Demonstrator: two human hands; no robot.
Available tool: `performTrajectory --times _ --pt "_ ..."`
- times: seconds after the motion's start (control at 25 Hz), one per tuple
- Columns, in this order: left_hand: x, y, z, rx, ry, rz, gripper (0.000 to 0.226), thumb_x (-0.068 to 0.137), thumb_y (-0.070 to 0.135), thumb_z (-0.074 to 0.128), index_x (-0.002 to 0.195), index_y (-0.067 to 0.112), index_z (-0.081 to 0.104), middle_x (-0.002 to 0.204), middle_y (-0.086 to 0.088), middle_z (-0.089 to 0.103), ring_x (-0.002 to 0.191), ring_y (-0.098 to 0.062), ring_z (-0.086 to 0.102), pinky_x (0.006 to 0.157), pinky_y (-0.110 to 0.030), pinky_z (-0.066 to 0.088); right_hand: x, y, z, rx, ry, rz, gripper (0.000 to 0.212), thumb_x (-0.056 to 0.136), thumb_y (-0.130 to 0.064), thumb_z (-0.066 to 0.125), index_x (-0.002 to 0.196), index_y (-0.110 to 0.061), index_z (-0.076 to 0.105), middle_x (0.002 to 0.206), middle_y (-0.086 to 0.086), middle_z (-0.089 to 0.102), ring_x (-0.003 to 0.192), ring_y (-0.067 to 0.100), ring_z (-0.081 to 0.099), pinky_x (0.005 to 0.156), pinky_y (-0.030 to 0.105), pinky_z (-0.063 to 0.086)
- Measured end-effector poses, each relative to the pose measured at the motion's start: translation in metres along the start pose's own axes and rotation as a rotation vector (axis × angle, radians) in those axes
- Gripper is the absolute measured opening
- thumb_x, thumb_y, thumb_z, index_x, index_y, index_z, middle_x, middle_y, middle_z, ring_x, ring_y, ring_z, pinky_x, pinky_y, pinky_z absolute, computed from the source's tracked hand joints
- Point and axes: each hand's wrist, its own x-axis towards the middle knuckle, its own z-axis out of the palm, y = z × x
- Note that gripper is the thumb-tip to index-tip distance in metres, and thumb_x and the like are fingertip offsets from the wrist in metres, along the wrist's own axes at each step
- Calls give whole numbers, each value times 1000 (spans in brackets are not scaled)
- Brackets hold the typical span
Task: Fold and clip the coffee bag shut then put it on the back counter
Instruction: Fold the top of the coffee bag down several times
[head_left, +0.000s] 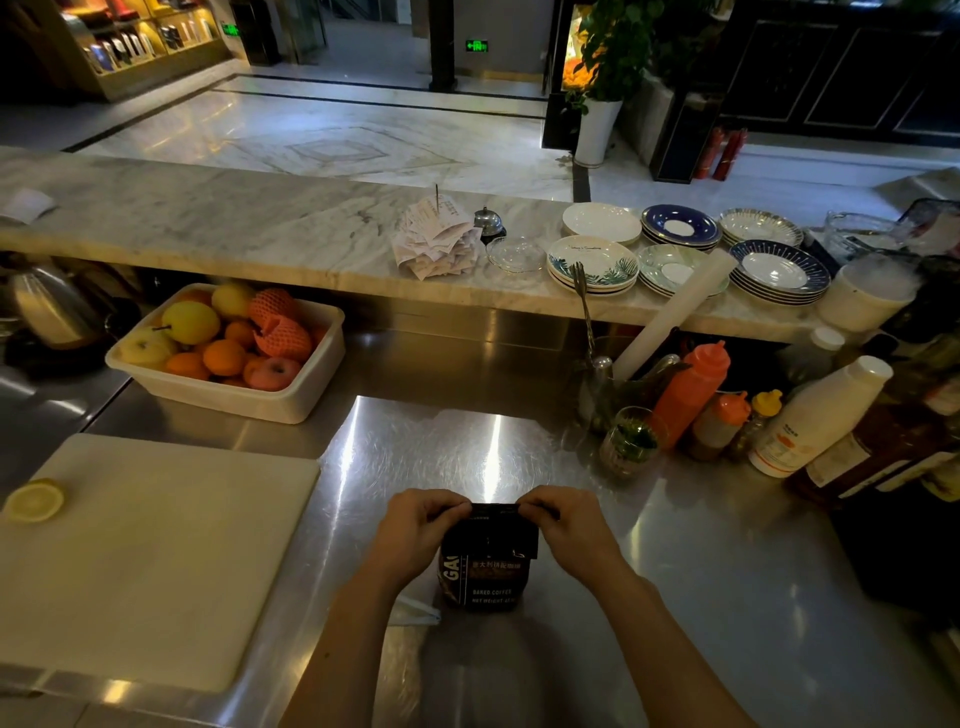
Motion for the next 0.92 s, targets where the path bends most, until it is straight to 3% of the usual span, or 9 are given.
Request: performTrajectory --times 0.12,0.28,0.36,0.52,0.64,0.76,0.92 --pt "-1 4 1 -27 -14 64 16 90 13 62 90 20 76 86 16 75 83 0 70 74 -12 51 0 1 1 0 64 14 16 87 -7 65 82 -18 75 73 -16 68 75 -3 65 67 5 45" --pt "3 -6 -6 -59 -80 10 15 83 17 72 97 21 75 90 8 77 92 -4 70 80 -13 52 -5 -2 13 25 156 57 16 88 -8 64 80 -18 74 72 -11 68 73 2 66 66 8 48" --pt "0 -11 -3 -6 -104 -15 19 79 16 76 94 28 74 87 16 76 93 1 69 81 -10 49 -6 -2 15 70 188 59 16 89 -8 63 83 -18 74 75 -10 70 76 1 66 68 8 49" --pt "-6 -18 10 -61 60 -61 30 80 7 73 84 36 71 71 25 73 81 0 72 75 -16 54 -11 1 16 207 58 125 15 87 -16 68 99 -23 66 93 -4 73 90 6 69 82 21 56" --pt "-5 -14 15 -55 58 -50 24 81 5 72 85 28 74 63 30 69 71 7 70 65 -8 50 -15 5 21 150 70 166 7 83 -9 70 80 -14 65 75 -5 68 76 -1 66 69 20 52" --pt "-7 -17 16 -51 73 -41 24 80 4 72 82 28 74 62 30 69 70 7 69 64 -7 50 -14 2 24 94 129 181 19 84 -7 68 69 -15 59 60 -8 58 60 -7 59 55 12 44" --pt "-3 -23 13 -77 12 -33 17 74 12 80 83 27 75 77 7 77 77 -5 73 69 -17 55 -17 2 32 59 175 146 20 86 -9 67 70 -15 56 58 -10 57 58 -4 59 53 11 44"
